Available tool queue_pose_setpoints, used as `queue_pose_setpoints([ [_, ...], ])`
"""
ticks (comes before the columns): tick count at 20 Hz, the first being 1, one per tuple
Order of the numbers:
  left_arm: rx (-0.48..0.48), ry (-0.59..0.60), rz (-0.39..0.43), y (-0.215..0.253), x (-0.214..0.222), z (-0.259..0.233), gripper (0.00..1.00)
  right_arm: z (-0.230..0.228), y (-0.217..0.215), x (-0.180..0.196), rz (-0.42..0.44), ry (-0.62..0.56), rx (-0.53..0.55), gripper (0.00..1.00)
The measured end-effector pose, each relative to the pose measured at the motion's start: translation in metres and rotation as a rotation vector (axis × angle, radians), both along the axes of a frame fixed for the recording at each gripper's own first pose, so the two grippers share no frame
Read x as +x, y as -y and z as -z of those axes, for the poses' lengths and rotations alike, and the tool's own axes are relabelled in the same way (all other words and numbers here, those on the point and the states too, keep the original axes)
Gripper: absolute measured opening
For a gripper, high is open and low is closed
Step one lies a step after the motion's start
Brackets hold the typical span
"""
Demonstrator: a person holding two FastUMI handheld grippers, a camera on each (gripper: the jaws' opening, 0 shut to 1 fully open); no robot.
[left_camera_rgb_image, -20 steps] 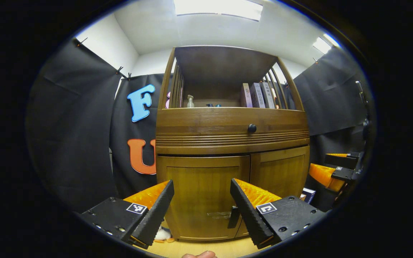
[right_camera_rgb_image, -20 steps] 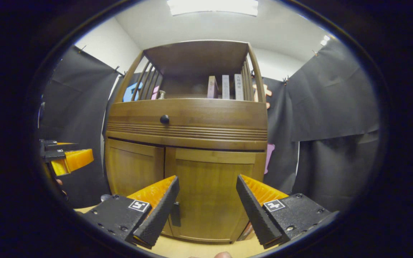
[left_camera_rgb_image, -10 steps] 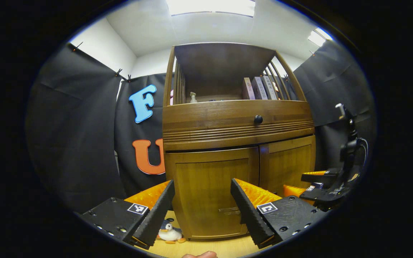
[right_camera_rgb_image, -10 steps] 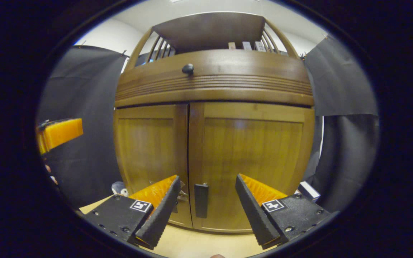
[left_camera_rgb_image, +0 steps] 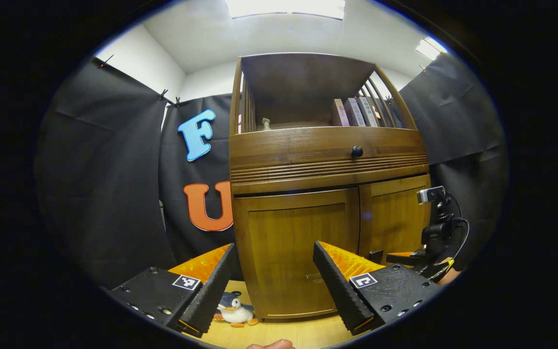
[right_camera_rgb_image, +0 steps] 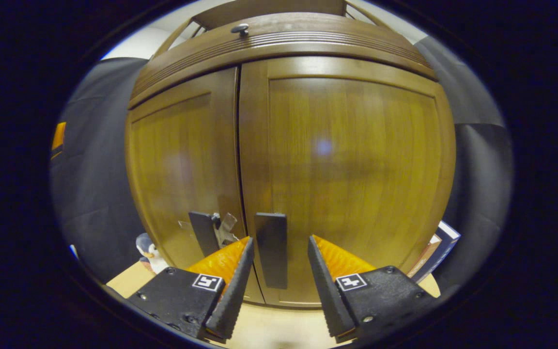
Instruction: Open the right door of the double-door shoe cabinet with the right hand, and open the left door with the left hand.
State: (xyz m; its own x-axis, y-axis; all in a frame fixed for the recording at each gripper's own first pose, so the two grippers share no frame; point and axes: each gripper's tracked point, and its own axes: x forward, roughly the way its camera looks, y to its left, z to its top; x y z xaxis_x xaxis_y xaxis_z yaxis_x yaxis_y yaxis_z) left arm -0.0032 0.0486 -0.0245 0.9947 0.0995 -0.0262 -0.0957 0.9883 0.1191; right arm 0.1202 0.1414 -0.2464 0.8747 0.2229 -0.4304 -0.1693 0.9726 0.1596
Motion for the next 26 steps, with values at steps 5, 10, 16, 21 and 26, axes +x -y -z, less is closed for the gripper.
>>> queue_pose_setpoints([
  [5, -0.022, -0.036, 0.009, 0.011, 0.001, 0.012, 0.96, 0.012, -0.014, 0.01, -0.029, -0.024, 0.009, 0.58],
  [10, 0.052, -0.03, 0.069, 0.014, -0.002, 0.007, 0.96, 0.019, -0.018, 0.017, -0.033, -0.026, -0.007, 0.49],
  [16, 0.017, -0.031, 0.026, -0.015, -0.01, -0.001, 0.96, 0.018, -0.015, 0.016, -0.022, -0.028, -0.008, 0.34],
  [21, -0.008, -0.013, -0.007, -0.032, -0.019, -0.015, 0.96, 0.016, -0.012, -0.004, -0.049, -0.042, 0.019, 0.29],
  [26, 0.016, -0.003, -0.035, -0.044, -0.028, -0.022, 0.96, 0.008, 0.002, -0.045, -0.079, -0.042, 0.022, 0.29],
])
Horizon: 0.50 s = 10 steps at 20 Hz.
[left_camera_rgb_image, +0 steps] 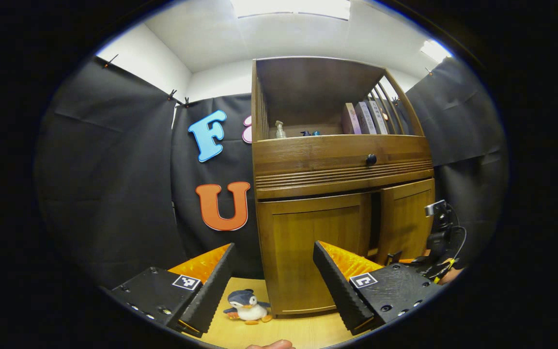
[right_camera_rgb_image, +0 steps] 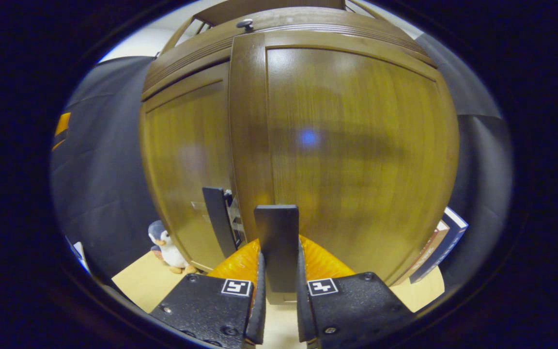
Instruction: Open the right door of the double-door shoe cabinet with the right hand, and open the left door with the left hand.
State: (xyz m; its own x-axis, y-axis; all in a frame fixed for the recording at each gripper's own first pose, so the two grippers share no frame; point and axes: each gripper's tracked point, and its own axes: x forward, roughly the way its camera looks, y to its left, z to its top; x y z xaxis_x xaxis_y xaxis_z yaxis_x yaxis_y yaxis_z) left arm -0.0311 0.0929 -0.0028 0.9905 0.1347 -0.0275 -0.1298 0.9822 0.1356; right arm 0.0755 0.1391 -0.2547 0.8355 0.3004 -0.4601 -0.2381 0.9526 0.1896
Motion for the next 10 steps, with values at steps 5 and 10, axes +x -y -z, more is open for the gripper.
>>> queue_pose_setpoints([
  [5, 0.024, 0.026, 0.007, 0.01, -0.002, -0.003, 0.96, -0.007, 0.024, -0.043, -0.005, 0.002, 0.005, 0.29],
  [10, 0.041, 0.025, 0.084, 0.05, 0.004, 0.008, 0.96, -0.015, 0.052, -0.074, 0.014, 0.008, 0.01, 0.29],
])
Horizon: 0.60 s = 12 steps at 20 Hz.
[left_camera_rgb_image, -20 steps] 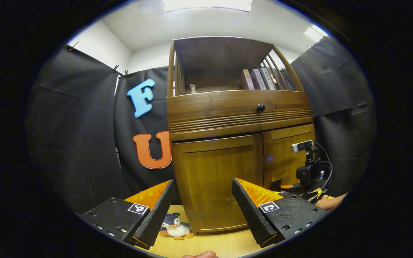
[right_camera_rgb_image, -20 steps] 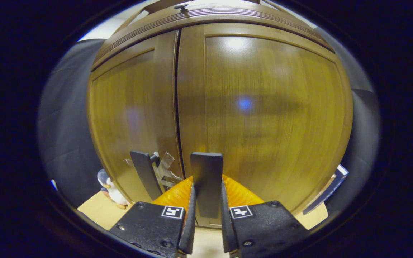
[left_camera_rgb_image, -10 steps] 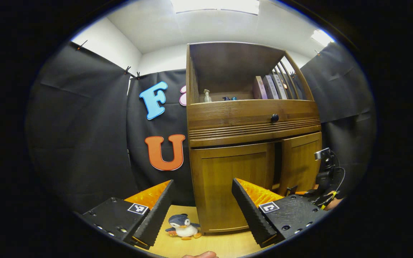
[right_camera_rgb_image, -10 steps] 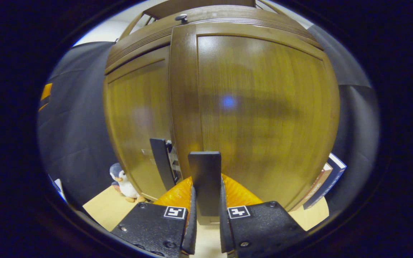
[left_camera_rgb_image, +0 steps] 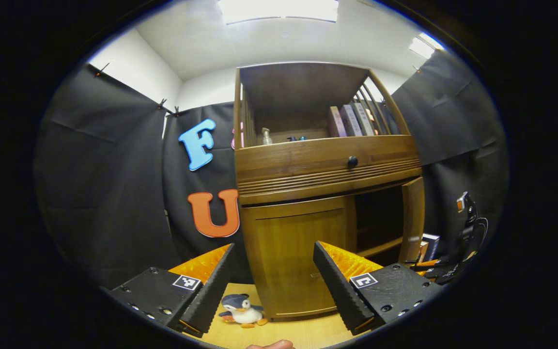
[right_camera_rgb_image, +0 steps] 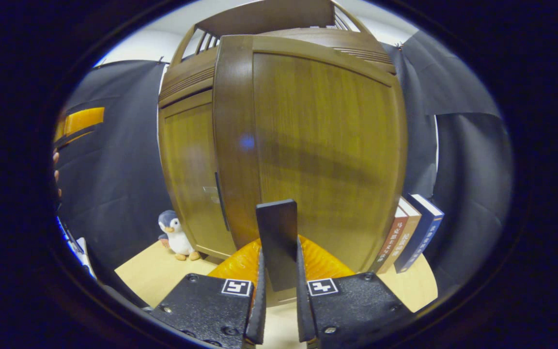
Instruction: Open the right door of the double-door shoe cabinet with the right hand, and open the left door with the left hand.
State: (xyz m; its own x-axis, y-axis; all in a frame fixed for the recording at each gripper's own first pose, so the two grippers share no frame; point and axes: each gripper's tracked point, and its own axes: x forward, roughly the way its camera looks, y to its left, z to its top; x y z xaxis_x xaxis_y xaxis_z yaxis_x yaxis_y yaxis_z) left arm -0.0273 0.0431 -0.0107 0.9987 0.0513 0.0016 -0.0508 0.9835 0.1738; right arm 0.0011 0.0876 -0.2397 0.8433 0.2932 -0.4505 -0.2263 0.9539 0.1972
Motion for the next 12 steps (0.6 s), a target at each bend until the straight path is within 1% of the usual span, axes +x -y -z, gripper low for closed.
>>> queue_pose_setpoints([
  [1, 0.007, -0.001, 0.012, 0.005, 0.002, 0.002, 1.0, 0.0, 0.005, -0.005, 0.004, -0.001, -0.001, 0.29],
  [2, 0.013, -0.004, 0.022, 0.009, 0.003, 0.004, 0.96, -0.001, 0.011, -0.009, 0.006, 0.0, -0.003, 0.28],
  [5, 0.01, -0.012, 0.043, 0.02, 0.006, 0.01, 0.96, -0.003, 0.024, -0.02, 0.025, -0.004, -0.013, 0.27],
  [9, -0.023, -0.034, 0.061, 0.033, 0.012, 0.023, 0.96, -0.008, 0.043, -0.038, 0.064, -0.004, -0.034, 0.24],
  [12, -0.035, -0.055, 0.062, 0.041, 0.015, 0.033, 0.96, -0.009, 0.063, -0.049, 0.098, -0.017, -0.044, 0.22],
])
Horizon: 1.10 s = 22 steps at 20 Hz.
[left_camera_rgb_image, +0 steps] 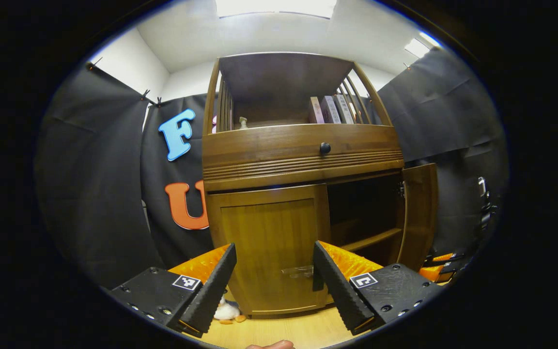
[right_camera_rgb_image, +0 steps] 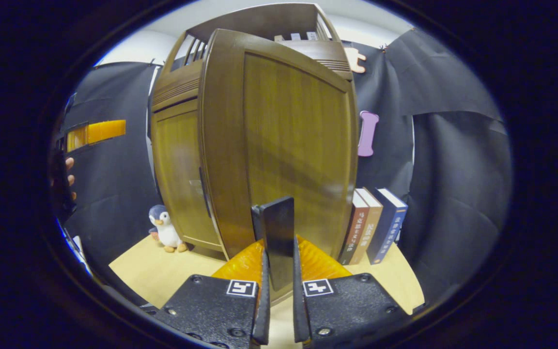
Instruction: Open the right door of the double-door shoe cabinet with the right hand, and open the left door with the left hand.
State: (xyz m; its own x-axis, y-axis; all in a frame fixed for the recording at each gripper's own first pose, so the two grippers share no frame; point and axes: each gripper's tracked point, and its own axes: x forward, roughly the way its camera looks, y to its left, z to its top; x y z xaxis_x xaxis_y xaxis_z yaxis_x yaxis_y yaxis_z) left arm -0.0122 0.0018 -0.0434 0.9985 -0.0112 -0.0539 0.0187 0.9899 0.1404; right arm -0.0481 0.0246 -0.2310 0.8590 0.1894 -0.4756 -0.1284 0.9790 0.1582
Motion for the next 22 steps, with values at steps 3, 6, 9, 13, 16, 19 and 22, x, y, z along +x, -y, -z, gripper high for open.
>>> queue_pose_setpoints([
  [3, -0.008, -0.008, 0.003, 0.01, 0.006, 0.008, 0.96, -0.001, 0.016, -0.007, 0.017, -0.002, -0.015, 0.22],
  [6, -0.014, -0.044, 0.001, 0.021, 0.01, 0.022, 0.96, -0.001, 0.032, -0.013, 0.044, -0.012, -0.026, 0.2],
  [9, -0.022, -0.054, 0.01, 0.032, 0.013, 0.028, 0.96, -0.001, 0.048, -0.019, 0.069, -0.031, -0.038, 0.17],
  [13, -0.03, -0.081, 0.047, 0.05, 0.021, 0.042, 0.95, -0.001, 0.074, -0.026, 0.11, -0.042, -0.052, 0.13],
  [16, -0.031, -0.103, 0.053, 0.06, 0.029, 0.056, 0.95, -0.004, 0.085, -0.035, 0.122, -0.041, -0.054, 0.1],
  [19, -0.042, -0.116, 0.059, 0.068, 0.039, 0.065, 0.95, -0.002, 0.099, -0.04, 0.146, -0.042, -0.093, 0.08],
  [22, -0.055, -0.121, 0.059, 0.073, 0.05, 0.07, 0.94, -0.004, 0.112, -0.043, 0.175, -0.046, -0.084, 0.08],
])
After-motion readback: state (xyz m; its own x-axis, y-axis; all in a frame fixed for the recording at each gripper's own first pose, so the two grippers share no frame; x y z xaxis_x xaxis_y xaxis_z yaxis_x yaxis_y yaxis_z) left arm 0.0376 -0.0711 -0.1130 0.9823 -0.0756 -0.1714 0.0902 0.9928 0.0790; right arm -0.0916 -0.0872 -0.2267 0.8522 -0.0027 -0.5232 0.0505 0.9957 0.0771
